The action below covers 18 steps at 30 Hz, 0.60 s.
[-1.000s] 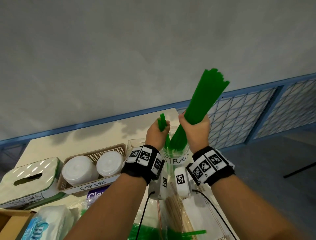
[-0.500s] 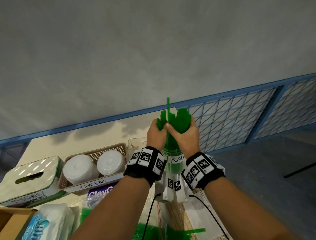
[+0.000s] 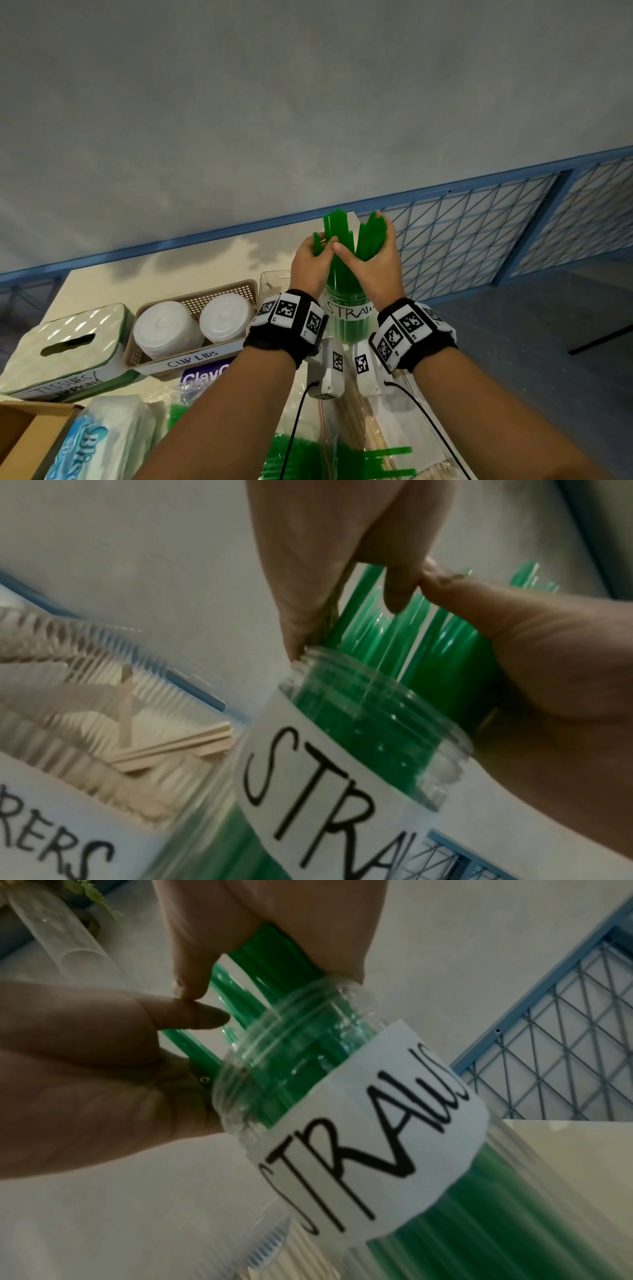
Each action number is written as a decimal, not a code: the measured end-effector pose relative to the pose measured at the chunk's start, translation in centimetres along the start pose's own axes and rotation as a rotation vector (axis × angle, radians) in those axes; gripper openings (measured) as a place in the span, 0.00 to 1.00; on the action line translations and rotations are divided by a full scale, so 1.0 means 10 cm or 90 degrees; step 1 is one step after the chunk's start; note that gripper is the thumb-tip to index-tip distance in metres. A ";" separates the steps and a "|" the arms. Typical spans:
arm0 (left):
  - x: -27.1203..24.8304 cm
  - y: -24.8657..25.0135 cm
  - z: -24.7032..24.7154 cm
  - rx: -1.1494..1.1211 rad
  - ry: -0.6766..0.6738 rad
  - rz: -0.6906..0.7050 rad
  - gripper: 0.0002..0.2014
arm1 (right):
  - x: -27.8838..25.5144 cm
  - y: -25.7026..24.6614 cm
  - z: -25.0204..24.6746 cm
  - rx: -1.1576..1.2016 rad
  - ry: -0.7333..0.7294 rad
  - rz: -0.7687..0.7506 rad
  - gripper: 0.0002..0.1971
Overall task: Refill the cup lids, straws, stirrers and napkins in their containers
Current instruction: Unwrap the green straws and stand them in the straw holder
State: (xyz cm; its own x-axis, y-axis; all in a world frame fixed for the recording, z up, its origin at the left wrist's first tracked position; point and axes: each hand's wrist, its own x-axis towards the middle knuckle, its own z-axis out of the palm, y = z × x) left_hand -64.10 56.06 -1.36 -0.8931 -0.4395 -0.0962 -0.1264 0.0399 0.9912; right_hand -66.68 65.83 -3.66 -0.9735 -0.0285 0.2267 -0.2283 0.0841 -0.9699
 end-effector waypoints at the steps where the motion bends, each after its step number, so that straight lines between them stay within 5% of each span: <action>1: -0.02 0.01 -0.04 -0.002 -0.015 -0.003 0.20 | -0.03 -0.02 -0.01 0.008 -0.002 0.006 0.50; 13: -0.60 0.23 -0.59 0.251 -0.241 -0.028 0.60 | -0.50 -0.17 -0.35 -0.083 0.036 0.152 0.70; 16: -0.76 0.28 -0.69 0.397 -0.279 -0.039 0.61 | -0.74 -0.25 -0.41 -0.086 0.065 0.173 0.59; 18: -0.87 0.27 -0.73 0.496 -0.267 -0.024 0.54 | -0.94 -0.26 -0.47 -0.073 0.062 0.157 0.36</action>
State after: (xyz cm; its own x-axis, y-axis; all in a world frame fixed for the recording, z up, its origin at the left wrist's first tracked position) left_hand -53.48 53.42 2.82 -0.9480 -0.0935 -0.3042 -0.2800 0.6994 0.6576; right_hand -56.93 70.61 -2.81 -0.9947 0.1024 -0.0024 0.0219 0.1892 -0.9817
